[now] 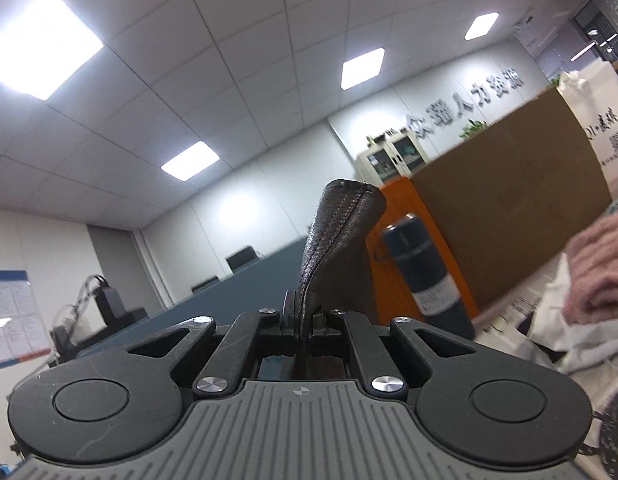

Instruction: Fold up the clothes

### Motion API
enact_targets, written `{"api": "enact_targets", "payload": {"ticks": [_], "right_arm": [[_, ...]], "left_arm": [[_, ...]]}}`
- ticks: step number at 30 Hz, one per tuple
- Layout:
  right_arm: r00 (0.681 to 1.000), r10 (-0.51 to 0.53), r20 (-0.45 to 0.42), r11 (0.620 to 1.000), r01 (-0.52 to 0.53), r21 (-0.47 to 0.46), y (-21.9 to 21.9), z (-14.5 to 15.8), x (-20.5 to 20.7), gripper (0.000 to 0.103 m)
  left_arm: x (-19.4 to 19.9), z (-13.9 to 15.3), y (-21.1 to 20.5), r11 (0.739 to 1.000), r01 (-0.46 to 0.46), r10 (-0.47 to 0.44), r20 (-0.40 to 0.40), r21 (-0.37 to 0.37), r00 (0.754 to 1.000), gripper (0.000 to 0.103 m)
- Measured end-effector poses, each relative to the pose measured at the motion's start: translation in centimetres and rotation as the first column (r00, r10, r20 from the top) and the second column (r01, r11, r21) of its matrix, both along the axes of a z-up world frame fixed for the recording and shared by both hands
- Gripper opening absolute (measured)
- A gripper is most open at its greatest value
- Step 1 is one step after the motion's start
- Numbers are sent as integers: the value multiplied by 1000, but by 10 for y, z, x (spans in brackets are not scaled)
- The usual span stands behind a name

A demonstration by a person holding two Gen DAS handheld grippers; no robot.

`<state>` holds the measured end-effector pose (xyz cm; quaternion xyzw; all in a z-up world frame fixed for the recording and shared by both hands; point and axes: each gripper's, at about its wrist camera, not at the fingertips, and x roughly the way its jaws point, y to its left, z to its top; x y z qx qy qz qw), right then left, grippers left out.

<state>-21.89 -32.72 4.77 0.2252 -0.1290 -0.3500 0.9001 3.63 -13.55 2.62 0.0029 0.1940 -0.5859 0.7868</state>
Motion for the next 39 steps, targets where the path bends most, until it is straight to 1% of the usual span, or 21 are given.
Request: {"api": "enact_targets", "payload": {"ticks": [3,5,9,11,13,14,16,18,19,20,22,24,26,28,30,31,32,34,35,37,39], "right_arm": [[998,-21,-63,999,23,30,-8,-17,-15,4],[995,-29,-97,998,34,55,-8,-27,-29,4],[989,-29,-142,992,47,118,9,-47,-60,5],[988,-32,-150,985,57,164,14,-57,-77,7],[989,-42,-145,972,74,223,15,-70,-93,10],[988,-47,-150,962,86,260,13,-76,-98,13],[989,-47,-140,937,92,338,7,-89,-109,17],[993,-37,-111,909,80,408,-1,-101,-116,31],[994,-43,-103,894,84,441,-5,-105,-118,53],[994,-48,-95,879,88,469,-9,-107,-119,65],[997,-37,-65,866,65,495,-16,-109,-121,64],[997,-38,-67,865,66,498,-20,-108,-120,64],[995,-47,-91,862,87,500,-25,-109,-117,64],[993,-52,-102,849,97,520,-33,-109,-115,63],[992,-51,-111,844,102,527,-38,-109,-114,57],[992,-45,-120,844,102,527,-41,-109,-112,47],[991,-34,-131,845,99,526,-43,-109,-109,36],[988,-10,-156,849,90,521,-47,-110,-103,25],[985,0,-172,855,89,511,-49,-109,-99,21],[980,19,-198,872,81,483,-51,-105,-88,18],[978,35,-205,886,65,460,-55,-100,-78,17]], "left_arm": [[4,-8,4,997,37,-34,-46,69,998,14],[8,-10,-1,990,88,-79,-80,112,994,19],[11,-22,8,968,187,-159,-167,168,973,26],[16,-29,9,958,216,-169,-235,191,957,46],[25,-37,16,954,230,-163,-307,194,938,59],[33,-42,15,951,234,-155,-349,199,924,61],[41,-48,25,957,241,-152,-427,161,891,65],[49,-48,26,962,224,-134,-450,153,883,69],[52,-48,24,967,206,-119,-442,153,889,72],[56,-48,20,969,189,-104,-431,159,896,73],[62,-51,10,970,184,-99,-439,157,893,73],[65,-52,0,970,183,-94,-444,161,891,74],[67,-51,-11,965,210,-125,-429,157,895,87],[66,-51,-19,964,210,-128,-411,160,903,87],[60,-49,-26,965,193,-118,-362,179,925,86],[55,-49,-29,965,181,-111,-330,191,938,76],[50,-48,-29,966,160,-98,-286,201,953,48],[40,-47,-29,969,113,-70,-193,219,979,20],[36,-46,-29,970,89,-56,-146,226,988,13],[33,-38,-27,975,76,-52,-119,210,992,10],[28,-28,-29,976,68,-61,-39,208,997,10]]}}
